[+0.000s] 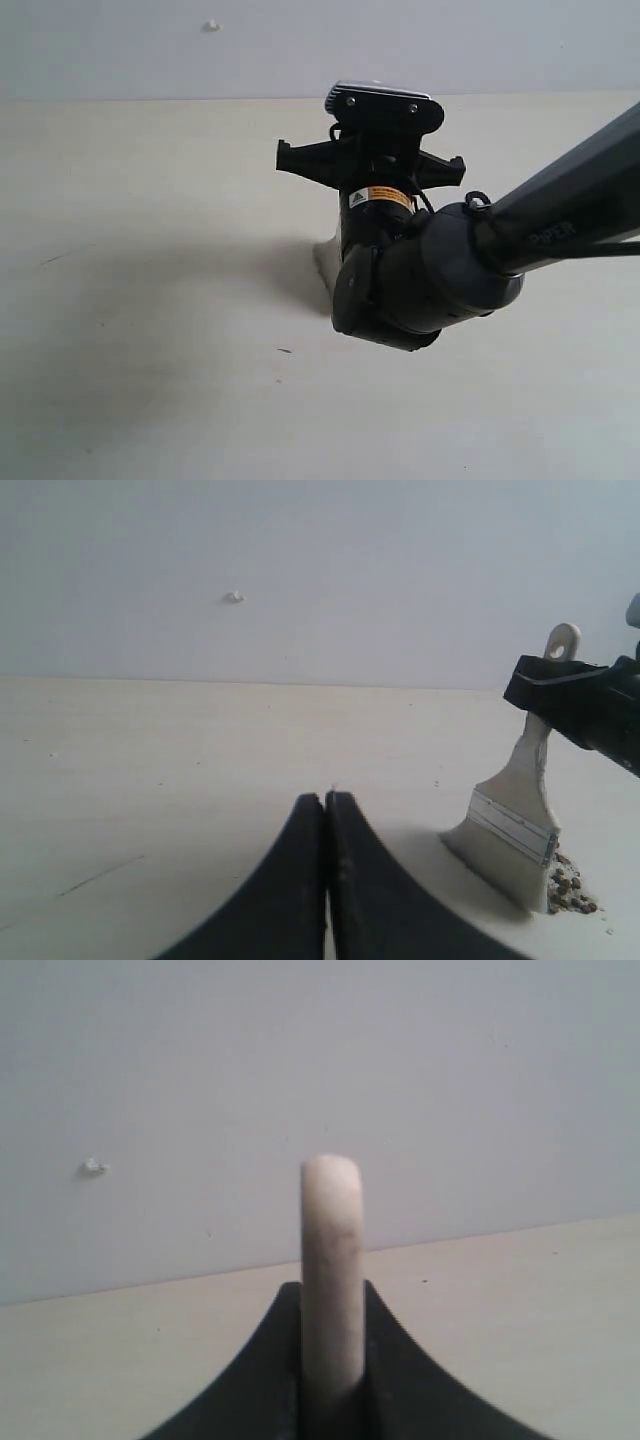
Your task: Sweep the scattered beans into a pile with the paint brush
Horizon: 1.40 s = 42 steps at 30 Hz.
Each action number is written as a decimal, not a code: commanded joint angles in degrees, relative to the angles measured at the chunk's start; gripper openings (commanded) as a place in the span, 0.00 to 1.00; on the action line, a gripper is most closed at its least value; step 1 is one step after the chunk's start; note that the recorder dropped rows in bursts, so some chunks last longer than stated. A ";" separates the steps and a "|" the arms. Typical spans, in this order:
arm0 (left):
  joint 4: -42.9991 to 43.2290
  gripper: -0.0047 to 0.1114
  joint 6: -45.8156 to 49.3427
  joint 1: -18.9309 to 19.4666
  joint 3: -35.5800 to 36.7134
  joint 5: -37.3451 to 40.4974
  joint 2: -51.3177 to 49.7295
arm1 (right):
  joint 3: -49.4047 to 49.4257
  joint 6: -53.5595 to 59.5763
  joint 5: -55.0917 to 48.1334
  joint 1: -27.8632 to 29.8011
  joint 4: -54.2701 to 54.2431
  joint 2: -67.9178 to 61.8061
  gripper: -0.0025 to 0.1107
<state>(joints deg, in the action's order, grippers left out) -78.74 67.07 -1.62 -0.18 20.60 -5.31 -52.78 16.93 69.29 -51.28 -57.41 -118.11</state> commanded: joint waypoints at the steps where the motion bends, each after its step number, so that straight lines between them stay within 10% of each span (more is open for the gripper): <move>1: 0.01 0.04 0.26 -0.34 0.18 0.11 -0.06 | -0.18 0.35 0.68 -0.74 0.40 0.78 0.02; 42: 0.01 0.04 0.26 -0.34 0.18 0.11 -0.06 | 38.03 0.99 0.68 -1.85 36.79 37.01 0.02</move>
<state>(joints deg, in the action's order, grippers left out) -78.74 67.07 -1.62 -0.18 20.60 -5.31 -16.58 17.42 69.26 -53.26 -23.09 -82.45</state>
